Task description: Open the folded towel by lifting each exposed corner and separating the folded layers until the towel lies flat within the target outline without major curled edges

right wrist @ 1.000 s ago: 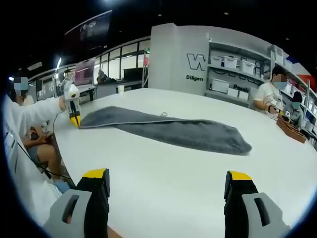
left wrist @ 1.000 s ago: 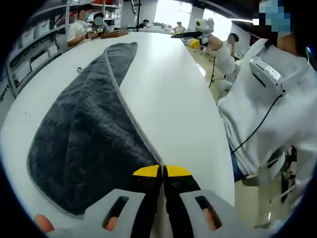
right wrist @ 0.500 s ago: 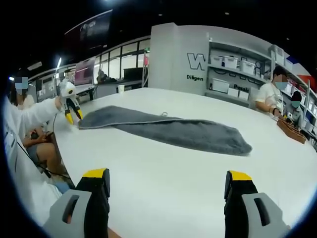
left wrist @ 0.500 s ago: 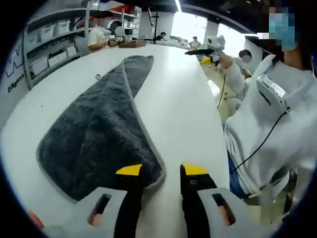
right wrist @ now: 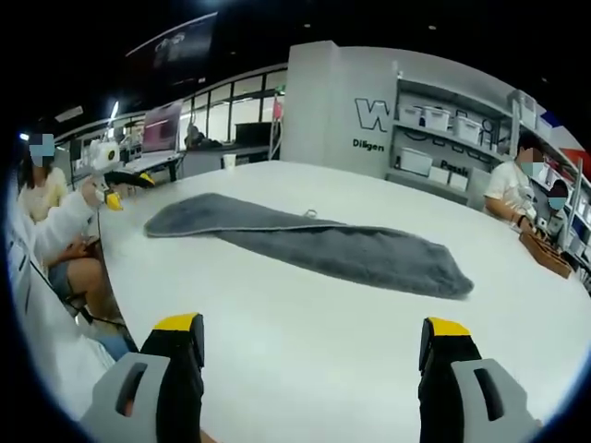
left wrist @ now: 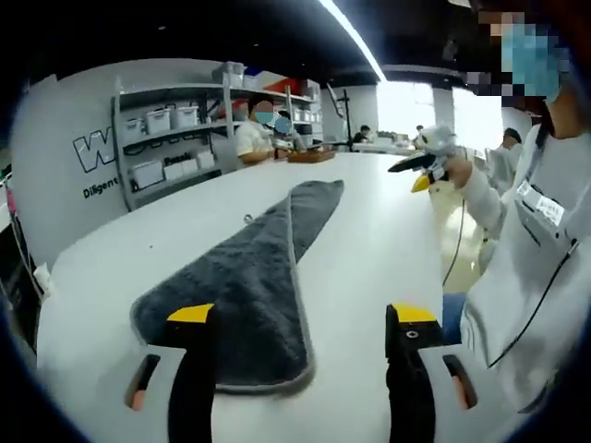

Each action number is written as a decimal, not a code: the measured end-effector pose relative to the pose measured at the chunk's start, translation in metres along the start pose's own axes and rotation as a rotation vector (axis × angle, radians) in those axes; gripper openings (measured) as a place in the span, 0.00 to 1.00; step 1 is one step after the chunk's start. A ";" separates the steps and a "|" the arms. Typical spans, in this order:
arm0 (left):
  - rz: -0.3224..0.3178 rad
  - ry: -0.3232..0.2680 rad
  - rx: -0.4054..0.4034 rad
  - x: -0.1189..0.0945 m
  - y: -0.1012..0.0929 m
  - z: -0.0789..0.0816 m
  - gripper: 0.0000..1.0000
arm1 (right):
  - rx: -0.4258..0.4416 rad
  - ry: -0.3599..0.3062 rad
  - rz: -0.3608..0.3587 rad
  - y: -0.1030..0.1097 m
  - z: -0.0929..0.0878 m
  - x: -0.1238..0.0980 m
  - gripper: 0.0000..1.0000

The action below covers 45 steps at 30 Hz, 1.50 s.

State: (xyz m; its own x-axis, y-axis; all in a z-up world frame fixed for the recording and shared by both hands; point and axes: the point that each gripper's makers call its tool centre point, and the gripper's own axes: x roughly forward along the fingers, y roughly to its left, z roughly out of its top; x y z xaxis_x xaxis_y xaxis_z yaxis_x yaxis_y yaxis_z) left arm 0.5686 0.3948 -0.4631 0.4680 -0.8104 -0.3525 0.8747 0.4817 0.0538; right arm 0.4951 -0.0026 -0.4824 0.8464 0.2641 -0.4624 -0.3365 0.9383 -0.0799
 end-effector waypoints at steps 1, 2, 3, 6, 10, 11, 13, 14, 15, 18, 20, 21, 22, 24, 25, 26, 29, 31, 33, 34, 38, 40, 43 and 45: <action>0.011 -0.031 -0.018 0.000 -0.002 0.005 0.84 | -0.007 0.002 0.002 0.001 0.001 0.002 0.98; 0.021 -0.046 -0.031 0.000 -0.003 0.008 0.87 | -0.015 0.003 0.007 0.002 0.002 0.003 0.98; 0.032 -0.061 -0.044 0.000 -0.005 0.010 0.89 | -0.022 0.005 0.013 0.004 0.003 0.005 0.98; 0.078 -0.036 -0.037 0.002 -0.010 0.006 0.96 | -0.047 0.008 0.028 0.008 0.007 0.008 0.98; 0.111 -0.035 -0.042 0.001 -0.018 0.002 0.99 | -0.072 0.025 0.050 0.010 0.008 0.010 0.98; 0.112 -0.034 -0.056 0.001 -0.020 0.001 0.99 | -0.076 0.024 0.059 0.010 0.009 0.011 0.98; 0.119 -0.028 -0.077 0.001 -0.024 -0.002 1.00 | -0.086 0.025 0.071 0.011 0.010 0.012 0.98; 0.134 -0.018 -0.091 0.001 -0.025 -0.005 1.00 | -0.089 0.026 0.075 0.011 0.011 0.013 0.98; 0.141 -0.014 -0.090 0.001 -0.026 -0.006 1.00 | -0.099 0.026 0.082 0.012 0.013 0.014 0.98; 0.187 -0.009 -0.095 0.000 -0.026 -0.007 1.00 | -0.134 -0.004 0.112 0.012 0.024 0.021 0.98; 0.203 -0.032 -0.104 0.000 -0.029 -0.004 1.00 | -0.171 -0.029 0.130 0.011 0.034 0.026 0.98; 0.207 -0.041 -0.111 0.000 -0.031 -0.003 1.00 | -0.194 -0.037 0.130 0.009 0.039 0.030 0.98; 0.213 -0.052 -0.118 0.000 -0.031 -0.001 1.00 | -0.226 -0.048 0.131 0.007 0.044 0.034 0.98; 0.226 -0.084 -0.125 -0.001 -0.032 0.003 1.00 | -0.277 -0.078 0.145 0.003 0.054 0.043 0.95; 0.243 -0.129 -0.137 -0.003 -0.030 0.008 1.00 | -0.280 -0.076 0.148 0.002 0.055 0.047 0.94; 0.247 -0.148 -0.150 -0.004 -0.030 0.008 1.00 | -0.289 -0.074 0.154 0.000 0.057 0.051 0.92; 0.256 -0.144 -0.172 -0.006 -0.031 0.002 1.00 | -0.270 -0.085 0.238 0.005 0.062 0.070 0.93; 0.263 -0.127 -0.176 -0.006 -0.032 -0.003 1.00 | -0.254 -0.083 0.268 0.004 0.066 0.087 0.95; 0.271 -0.124 -0.178 -0.007 -0.032 -0.005 1.00 | -0.282 -0.077 0.267 0.003 0.070 0.105 0.96; 0.272 -0.122 -0.180 -0.007 -0.032 -0.006 1.00 | -0.297 -0.083 0.268 0.003 0.073 0.112 0.95; 0.269 -0.132 -0.190 -0.008 -0.034 -0.006 1.00 | -0.326 -0.095 0.265 0.004 0.083 0.138 0.96; 0.269 -0.141 -0.195 -0.008 -0.035 -0.005 1.00 | -0.381 -0.089 0.229 0.000 0.088 0.160 0.96; 0.269 -0.152 -0.200 -0.008 -0.037 -0.004 1.00 | -0.451 -0.080 0.208 -0.001 0.090 0.178 0.94; 0.273 -0.158 -0.203 -0.010 -0.037 -0.003 1.00 | -0.484 -0.073 0.183 0.000 0.091 0.195 0.94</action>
State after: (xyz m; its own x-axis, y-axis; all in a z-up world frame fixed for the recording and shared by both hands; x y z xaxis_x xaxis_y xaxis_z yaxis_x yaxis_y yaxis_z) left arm 0.5317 0.3862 -0.4648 0.7080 -0.6769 -0.2014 0.6796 0.7306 -0.0661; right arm 0.6976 0.0688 -0.4926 0.7769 0.4448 -0.4457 -0.6190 0.6693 -0.4110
